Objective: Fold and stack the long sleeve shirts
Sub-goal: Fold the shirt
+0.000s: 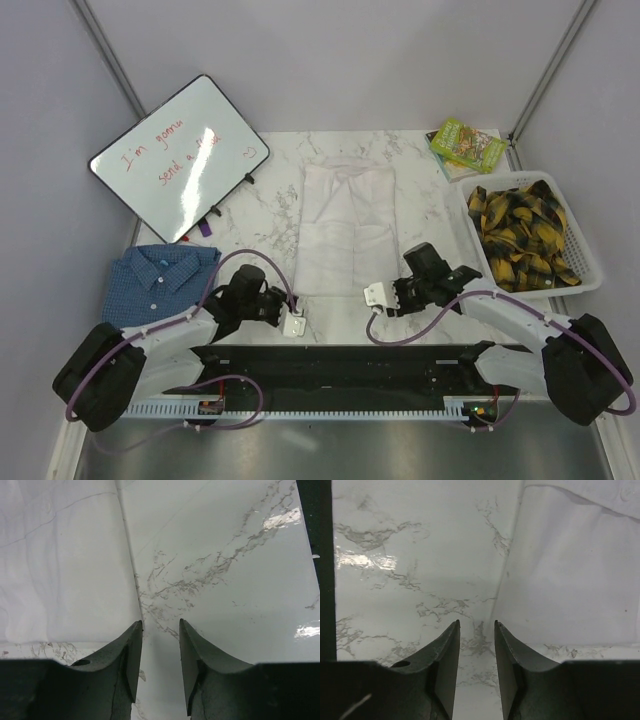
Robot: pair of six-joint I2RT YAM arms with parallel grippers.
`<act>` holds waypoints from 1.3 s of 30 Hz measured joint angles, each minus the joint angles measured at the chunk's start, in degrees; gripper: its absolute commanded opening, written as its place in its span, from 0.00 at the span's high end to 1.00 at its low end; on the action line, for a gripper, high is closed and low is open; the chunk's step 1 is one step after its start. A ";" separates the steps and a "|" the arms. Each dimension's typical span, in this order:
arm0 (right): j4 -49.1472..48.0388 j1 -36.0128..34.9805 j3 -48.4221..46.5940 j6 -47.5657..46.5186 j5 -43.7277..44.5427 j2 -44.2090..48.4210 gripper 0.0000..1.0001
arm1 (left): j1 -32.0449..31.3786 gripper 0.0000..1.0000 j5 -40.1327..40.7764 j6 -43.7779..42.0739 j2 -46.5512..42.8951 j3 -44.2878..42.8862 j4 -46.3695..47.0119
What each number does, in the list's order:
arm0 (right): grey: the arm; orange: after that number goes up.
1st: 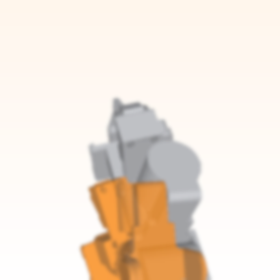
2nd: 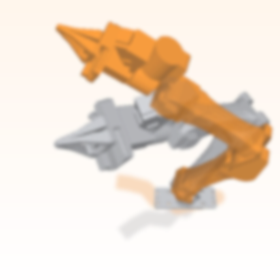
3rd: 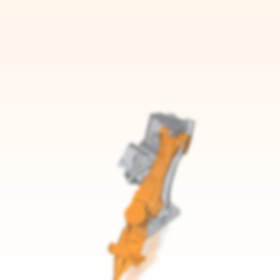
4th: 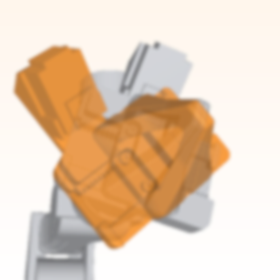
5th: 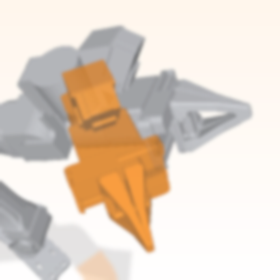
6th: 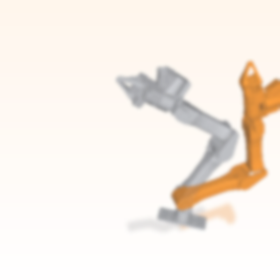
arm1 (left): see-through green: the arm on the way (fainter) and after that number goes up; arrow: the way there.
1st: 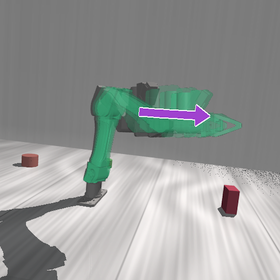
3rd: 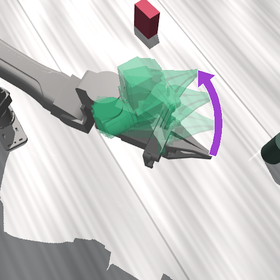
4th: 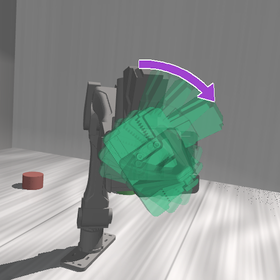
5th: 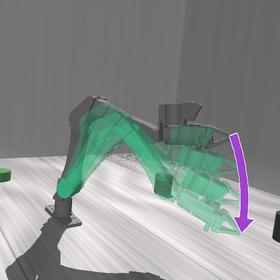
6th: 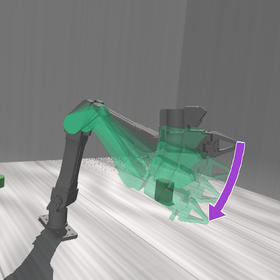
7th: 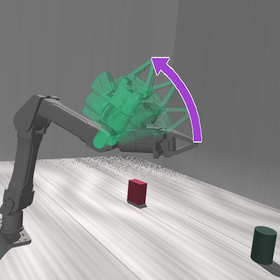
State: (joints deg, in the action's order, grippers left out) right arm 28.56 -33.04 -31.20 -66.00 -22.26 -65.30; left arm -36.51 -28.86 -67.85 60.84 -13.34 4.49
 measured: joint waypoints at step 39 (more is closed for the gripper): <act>-13.38 -0.24 4.55 -4.42 6.12 -4.11 1.00 | -0.33 0.98 3.74 -3.76 12.13 -2.89 10.56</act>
State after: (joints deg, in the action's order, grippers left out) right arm 15.18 -33.28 -26.65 -70.41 -16.14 -69.41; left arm -36.84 -25.12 -71.61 72.97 -16.23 15.05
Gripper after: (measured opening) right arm 0.010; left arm 0.049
